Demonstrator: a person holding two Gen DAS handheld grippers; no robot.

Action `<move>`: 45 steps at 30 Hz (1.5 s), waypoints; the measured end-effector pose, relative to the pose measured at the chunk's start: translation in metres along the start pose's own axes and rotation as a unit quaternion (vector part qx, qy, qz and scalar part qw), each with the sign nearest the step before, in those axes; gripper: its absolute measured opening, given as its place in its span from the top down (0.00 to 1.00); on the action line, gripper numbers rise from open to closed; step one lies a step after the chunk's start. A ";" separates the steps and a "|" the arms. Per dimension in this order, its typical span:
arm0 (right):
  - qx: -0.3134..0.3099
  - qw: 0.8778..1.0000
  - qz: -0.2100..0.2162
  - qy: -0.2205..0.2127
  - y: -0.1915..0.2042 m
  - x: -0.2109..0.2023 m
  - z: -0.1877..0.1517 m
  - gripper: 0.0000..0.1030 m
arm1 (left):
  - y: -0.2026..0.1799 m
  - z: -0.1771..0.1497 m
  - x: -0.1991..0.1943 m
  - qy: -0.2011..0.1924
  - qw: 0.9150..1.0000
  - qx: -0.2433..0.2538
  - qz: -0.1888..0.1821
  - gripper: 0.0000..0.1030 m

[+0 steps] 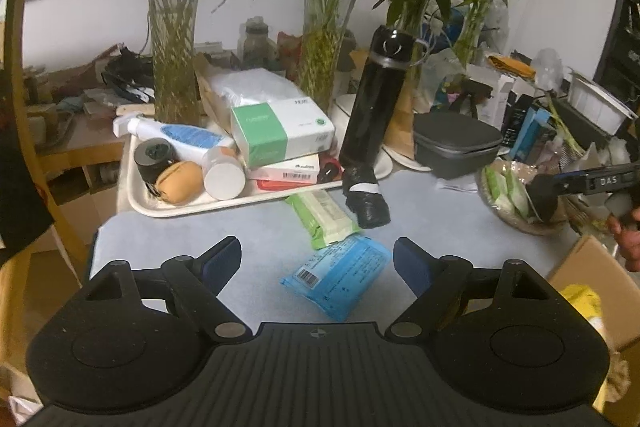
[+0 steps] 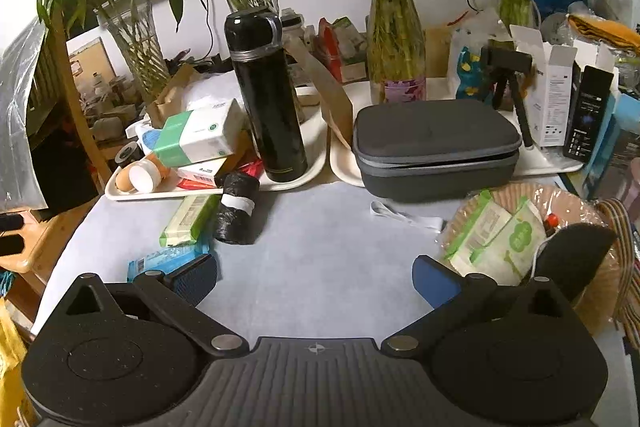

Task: Organize soft objects
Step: 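Move the left gripper to the blue wet-wipe packet and close on it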

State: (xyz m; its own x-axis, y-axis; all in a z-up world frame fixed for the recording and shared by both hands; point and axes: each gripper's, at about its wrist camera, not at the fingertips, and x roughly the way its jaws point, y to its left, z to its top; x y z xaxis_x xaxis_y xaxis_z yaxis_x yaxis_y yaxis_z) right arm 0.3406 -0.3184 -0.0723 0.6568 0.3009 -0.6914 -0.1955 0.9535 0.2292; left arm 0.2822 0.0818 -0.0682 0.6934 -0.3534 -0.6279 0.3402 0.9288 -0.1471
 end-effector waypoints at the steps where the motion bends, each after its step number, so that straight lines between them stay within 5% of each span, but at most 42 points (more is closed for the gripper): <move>1: 0.001 1.000 0.000 0.003 0.000 0.002 0.000 0.00 | 0.002 -0.001 0.005 0.001 1.000 0.001 -0.001 0.18; 17: -0.026 0.999 0.000 0.046 -0.001 0.042 0.002 0.00 | 0.011 -0.017 0.094 0.059 0.995 0.054 -0.059 0.18; 28: -0.005 0.999 -0.017 0.050 -0.008 0.050 0.008 0.00 | -0.002 -0.030 0.142 0.104 0.984 0.127 -0.074 0.18; 36: 0.027 0.997 -0.026 0.061 -0.018 0.054 0.007 0.00 | -0.023 -0.035 0.164 0.115 0.965 0.227 -0.062 0.18; 43: 0.017 0.997 -0.030 0.074 -0.013 0.063 0.005 0.00 | -0.026 -0.032 0.173 0.110 0.962 0.234 -0.085 0.18; 45: 0.016 0.997 -0.028 0.075 -0.012 0.065 0.005 0.00 | -0.025 -0.033 0.171 0.111 0.963 0.229 -0.092 0.27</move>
State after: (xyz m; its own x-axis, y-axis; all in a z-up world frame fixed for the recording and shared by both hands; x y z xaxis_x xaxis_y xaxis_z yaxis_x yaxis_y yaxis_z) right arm 0.3889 -0.3106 -0.1164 0.5490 0.2484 -0.7981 -0.1371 0.9687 0.2072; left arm 0.3718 0.0015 -0.1970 0.4591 -0.4266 -0.7793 0.7236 0.6884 0.0495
